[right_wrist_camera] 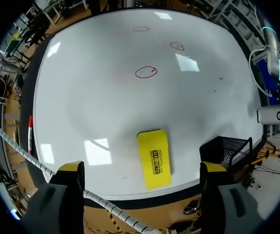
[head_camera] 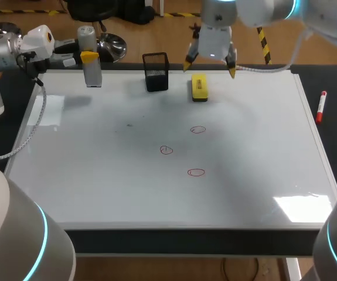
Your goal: Pick up the inspection probe, press it on each red-marked spot on the whiteboard one by one, put down the probe, pick up the eraser, and wipe off all the red marks.
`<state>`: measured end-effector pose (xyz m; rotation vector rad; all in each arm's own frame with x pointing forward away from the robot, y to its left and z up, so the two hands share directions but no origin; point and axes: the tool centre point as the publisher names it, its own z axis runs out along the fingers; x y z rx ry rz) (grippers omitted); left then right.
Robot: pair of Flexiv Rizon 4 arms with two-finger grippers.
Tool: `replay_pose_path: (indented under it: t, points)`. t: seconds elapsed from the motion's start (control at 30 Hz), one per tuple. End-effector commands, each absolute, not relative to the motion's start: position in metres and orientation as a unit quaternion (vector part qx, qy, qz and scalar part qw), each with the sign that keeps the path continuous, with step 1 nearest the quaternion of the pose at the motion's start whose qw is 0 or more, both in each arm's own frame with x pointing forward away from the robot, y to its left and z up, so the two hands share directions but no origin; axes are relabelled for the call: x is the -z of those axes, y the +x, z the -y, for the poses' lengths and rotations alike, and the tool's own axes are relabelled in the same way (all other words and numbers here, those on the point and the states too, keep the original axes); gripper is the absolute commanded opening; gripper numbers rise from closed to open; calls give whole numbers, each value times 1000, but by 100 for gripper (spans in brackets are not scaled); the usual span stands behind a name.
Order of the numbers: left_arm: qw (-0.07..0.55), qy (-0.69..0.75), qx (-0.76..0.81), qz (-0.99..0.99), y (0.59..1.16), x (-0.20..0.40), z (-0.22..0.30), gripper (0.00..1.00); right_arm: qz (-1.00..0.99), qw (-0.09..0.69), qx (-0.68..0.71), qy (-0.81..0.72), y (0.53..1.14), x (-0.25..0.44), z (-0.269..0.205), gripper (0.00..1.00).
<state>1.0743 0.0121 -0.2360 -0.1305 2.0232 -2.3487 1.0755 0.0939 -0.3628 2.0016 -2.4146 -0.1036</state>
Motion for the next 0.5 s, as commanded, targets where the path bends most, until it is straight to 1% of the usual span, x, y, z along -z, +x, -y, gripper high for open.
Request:
replay_pose_path:
  t: [0.03,0.5]
  points:
    - [19,-41,757,-651,1075,236,-12,0,766,7,33,642,1084,369,-99,100]
    - [19,-41,757,-651,1075,236,-12,0,748,14,37,663,1095,392,-108,100]
